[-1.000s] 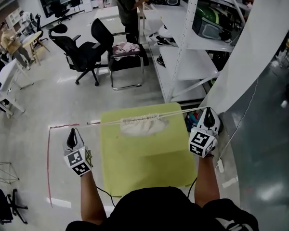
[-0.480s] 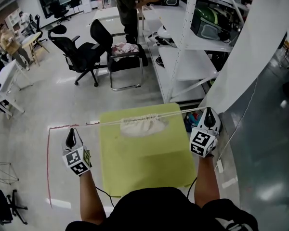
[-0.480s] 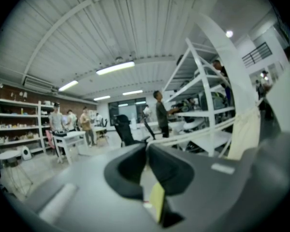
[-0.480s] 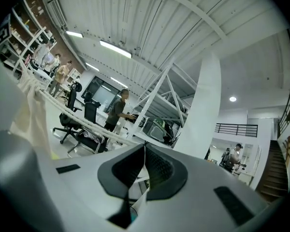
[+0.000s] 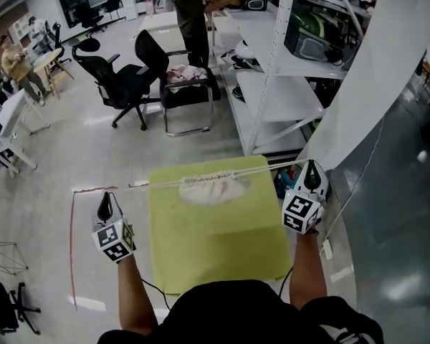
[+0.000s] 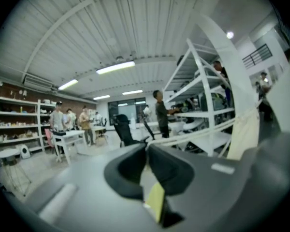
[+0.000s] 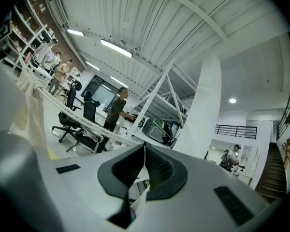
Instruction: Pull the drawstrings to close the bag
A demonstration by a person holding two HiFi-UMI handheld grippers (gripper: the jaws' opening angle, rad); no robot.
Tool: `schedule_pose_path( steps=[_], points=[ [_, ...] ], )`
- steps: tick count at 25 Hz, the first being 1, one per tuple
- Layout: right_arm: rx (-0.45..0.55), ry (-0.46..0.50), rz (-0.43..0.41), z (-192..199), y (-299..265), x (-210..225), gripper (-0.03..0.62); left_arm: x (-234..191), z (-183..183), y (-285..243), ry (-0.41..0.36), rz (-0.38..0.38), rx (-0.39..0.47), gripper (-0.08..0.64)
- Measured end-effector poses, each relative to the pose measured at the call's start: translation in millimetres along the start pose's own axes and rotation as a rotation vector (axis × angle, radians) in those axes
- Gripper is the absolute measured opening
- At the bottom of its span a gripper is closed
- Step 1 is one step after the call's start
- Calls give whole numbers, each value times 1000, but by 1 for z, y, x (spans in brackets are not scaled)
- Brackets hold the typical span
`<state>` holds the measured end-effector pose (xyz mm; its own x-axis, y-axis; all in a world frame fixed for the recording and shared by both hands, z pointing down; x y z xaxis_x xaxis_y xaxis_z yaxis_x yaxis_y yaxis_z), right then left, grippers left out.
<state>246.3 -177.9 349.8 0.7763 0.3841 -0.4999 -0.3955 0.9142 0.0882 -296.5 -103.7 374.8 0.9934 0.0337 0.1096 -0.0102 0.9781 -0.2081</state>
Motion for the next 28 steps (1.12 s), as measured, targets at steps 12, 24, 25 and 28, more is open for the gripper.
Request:
schedule_pose_path(
  steps=[12,24,25,28],
  points=[
    [-18,-73,-83,-4,-4,-15,14,6,-2,-22,10,41,6,26],
    [3,-101,-162,-23,-45,-51,14,21,-53,-86,5,111,121,26],
    [9,-108,-167,-26,-42,-49,14,23,-56,-84,6,119,130,26],
    [18,-104,-202,-27,-30,-48,14,31,-46,-78,14,146,109,28]
  ],
)
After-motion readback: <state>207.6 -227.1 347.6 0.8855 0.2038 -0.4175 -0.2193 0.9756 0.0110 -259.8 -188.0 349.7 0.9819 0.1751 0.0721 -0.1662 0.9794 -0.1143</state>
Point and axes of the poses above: the fingertips, and each gripper's own axes: y backward along the fingers, x to its right, z out of its underside, the point moved 10 cm from there along y, backward along the fingers, and after that the axes turned 12 degrees about z, right-handed, at the moved point
